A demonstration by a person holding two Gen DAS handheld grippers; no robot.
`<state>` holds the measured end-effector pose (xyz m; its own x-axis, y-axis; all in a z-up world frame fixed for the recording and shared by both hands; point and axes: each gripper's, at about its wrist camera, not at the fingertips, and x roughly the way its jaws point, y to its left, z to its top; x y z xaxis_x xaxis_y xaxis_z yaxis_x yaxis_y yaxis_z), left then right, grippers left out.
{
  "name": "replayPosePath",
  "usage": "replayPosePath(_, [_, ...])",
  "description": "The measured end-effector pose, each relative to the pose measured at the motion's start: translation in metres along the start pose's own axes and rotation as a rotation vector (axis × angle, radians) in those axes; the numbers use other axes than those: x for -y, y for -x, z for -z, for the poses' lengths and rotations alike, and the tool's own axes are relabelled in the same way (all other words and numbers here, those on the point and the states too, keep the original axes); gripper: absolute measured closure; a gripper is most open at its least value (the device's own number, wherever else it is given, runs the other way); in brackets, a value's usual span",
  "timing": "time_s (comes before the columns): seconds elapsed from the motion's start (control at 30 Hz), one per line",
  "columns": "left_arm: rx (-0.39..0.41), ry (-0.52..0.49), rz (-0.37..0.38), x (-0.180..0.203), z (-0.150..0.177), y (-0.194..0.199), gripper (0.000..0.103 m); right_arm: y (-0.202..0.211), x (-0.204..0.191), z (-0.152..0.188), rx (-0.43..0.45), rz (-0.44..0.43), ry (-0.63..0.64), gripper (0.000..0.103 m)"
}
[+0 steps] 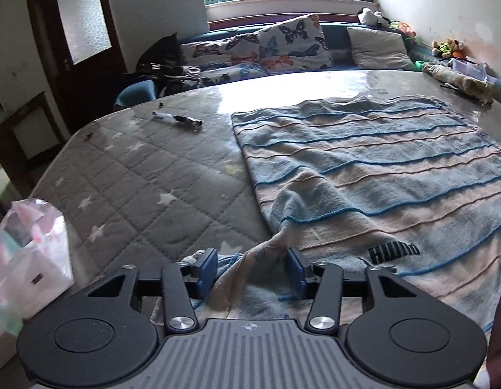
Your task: Fold clothes
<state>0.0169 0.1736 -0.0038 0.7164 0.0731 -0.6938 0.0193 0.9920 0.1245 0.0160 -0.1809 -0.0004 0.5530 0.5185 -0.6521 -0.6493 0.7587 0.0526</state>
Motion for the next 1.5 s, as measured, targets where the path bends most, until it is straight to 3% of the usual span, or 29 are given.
replayPosePath(0.17, [-0.008, 0.042, -0.033, -0.007, 0.011, 0.01, 0.06, 0.005, 0.021, 0.016, -0.005, 0.095, -0.042, 0.044])
replayPosePath(0.37, [-0.026, 0.069, -0.087, -0.006, 0.006, 0.016, 0.054, 0.006, 0.039, 0.02, 0.003, 0.123, -0.046, 0.047])
replayPosePath(0.5, [0.016, 0.017, -0.085, 0.015, 0.004, 0.036, 0.055, 0.008, 0.026, 0.018, 0.003, 0.134, -0.018, 0.045])
replayPosePath(0.67, [0.057, -0.049, 0.015, 0.059, 0.006, 0.054, 0.053, 0.012, -0.005, 0.015, 0.016, 0.091, 0.075, 0.039])
replayPosePath(0.87, [0.039, -0.104, 0.14, 0.109, 0.022, 0.054, 0.05, 0.013, -0.026, 0.025, 0.002, 0.083, 0.12, 0.034])
replayPosePath(1.07, [0.076, -0.073, 0.176, 0.13, 0.024, 0.057, 0.032, 0.043, -0.006, 0.037, 0.045, 0.124, -0.036, 0.033])
replayPosePath(1.33, [0.122, -0.073, 0.256, 0.155, 0.013, 0.063, 0.013, 0.077, 0.057, 0.064, 0.11, 0.428, -0.321, 0.033])
replayPosePath(1.43, [0.123, -0.1, 0.278, 0.167, 0.012, 0.063, 0.008, 0.084, 0.071, 0.075, 0.099, 0.499, -0.379, 0.035])
replayPosePath(1.5, [0.124, -0.118, 0.292, 0.175, 0.01, 0.063, 0.005, 0.087, 0.076, 0.083, 0.094, 0.496, -0.421, 0.042])
